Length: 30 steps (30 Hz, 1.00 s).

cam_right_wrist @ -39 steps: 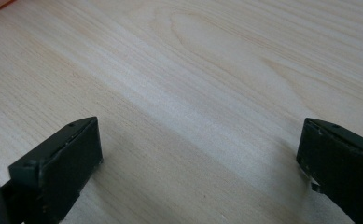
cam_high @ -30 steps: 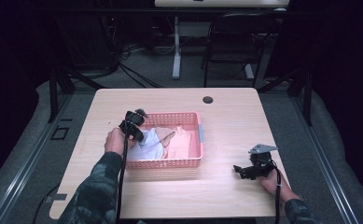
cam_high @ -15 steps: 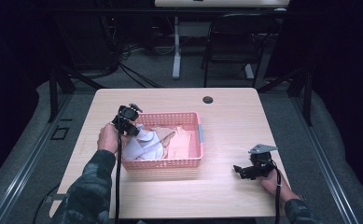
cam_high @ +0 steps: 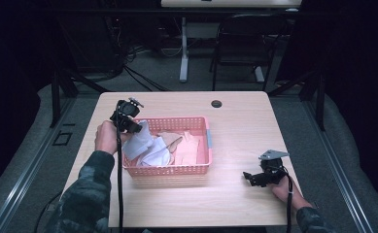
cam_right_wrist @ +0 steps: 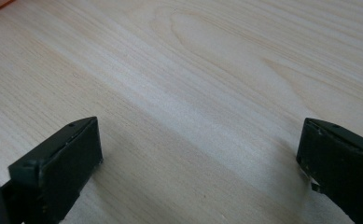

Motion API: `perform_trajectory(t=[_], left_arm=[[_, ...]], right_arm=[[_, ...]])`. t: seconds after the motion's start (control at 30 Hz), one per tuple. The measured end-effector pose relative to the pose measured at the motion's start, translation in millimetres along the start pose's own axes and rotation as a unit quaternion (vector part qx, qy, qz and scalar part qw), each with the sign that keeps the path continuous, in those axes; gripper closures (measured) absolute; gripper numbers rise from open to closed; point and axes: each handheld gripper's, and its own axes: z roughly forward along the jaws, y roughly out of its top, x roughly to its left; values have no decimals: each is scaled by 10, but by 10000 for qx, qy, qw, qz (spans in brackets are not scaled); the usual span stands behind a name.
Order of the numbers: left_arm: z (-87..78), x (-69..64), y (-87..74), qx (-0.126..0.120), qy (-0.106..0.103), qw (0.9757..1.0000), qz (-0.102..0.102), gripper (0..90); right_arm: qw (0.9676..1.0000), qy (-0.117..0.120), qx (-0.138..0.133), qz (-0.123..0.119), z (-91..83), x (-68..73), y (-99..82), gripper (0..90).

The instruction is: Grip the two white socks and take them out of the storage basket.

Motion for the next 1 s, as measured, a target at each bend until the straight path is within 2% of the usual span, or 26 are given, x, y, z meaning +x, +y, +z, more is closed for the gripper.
perform_trajectory(t=[0.4,0.7,0.9,1.0], left_arm=[[-235,30,77,-146,-26,9999,72,853],[-486,155,112,-272,67,9996,19,853],[-611,230,91,-362,124,9992,-65,853],[-718,310,56,-381,218,9990,-116,853]], right_arm=[[10000,-6,-5,5,0,1,-1,0],[10000,-11,4,-12,0,-2,0,0],[10000,-10,12,-11,-1,-2,1,0],[10000,-15,17,-17,-2,-3,1,0]])
